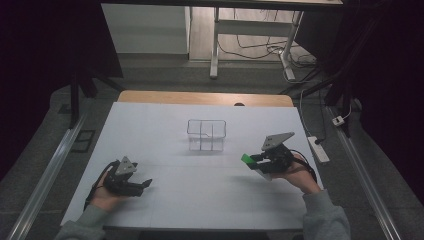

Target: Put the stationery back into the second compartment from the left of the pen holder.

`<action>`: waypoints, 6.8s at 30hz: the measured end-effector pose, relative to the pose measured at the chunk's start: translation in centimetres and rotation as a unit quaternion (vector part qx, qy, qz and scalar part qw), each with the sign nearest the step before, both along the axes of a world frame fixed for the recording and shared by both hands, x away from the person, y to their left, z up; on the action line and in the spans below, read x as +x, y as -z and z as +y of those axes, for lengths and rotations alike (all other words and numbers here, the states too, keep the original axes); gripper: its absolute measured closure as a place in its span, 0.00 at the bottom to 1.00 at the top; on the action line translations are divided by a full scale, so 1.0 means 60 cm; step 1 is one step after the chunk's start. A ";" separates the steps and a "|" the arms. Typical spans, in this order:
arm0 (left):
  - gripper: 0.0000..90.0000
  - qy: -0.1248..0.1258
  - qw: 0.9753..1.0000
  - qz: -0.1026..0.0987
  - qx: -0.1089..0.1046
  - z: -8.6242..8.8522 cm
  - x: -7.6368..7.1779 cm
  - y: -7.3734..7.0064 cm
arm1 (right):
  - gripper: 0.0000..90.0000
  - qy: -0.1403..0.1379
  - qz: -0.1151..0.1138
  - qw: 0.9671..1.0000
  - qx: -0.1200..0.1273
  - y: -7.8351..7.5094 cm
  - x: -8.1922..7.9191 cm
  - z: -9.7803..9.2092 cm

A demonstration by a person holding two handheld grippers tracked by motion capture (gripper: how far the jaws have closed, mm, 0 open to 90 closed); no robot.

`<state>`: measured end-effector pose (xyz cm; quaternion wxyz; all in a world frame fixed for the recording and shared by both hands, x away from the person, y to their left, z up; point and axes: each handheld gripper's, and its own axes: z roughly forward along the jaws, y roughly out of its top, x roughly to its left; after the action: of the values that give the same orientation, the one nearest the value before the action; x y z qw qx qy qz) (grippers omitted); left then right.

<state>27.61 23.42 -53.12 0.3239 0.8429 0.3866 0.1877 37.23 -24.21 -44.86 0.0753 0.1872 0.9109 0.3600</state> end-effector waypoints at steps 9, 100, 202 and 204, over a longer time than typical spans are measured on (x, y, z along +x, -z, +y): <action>0.20 0.001 1.000 0.000 0.000 -0.001 0.000 0.000 | 0.74 0.050 -0.015 0.996 0.066 -0.009 0.007 -0.009; 0.20 -0.003 1.000 0.002 -0.011 -0.002 -0.002 -0.001 | 0.74 0.092 -0.117 0.960 0.235 -0.081 0.107 0.200; 0.20 0.003 1.000 0.004 -0.016 -0.004 0.002 0.000 | 0.53 0.162 -0.036 0.979 0.122 0.060 -0.034 -0.064; 0.20 0.003 1.000 0.003 -0.016 -0.003 0.002 0.000 | 0.53 0.165 -0.034 0.979 0.119 0.066 -0.040 -0.076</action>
<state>27.72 23.22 -53.10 0.3365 0.8396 0.3877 0.1777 34.85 -28.75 -48.82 0.1412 0.3300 0.8152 0.4544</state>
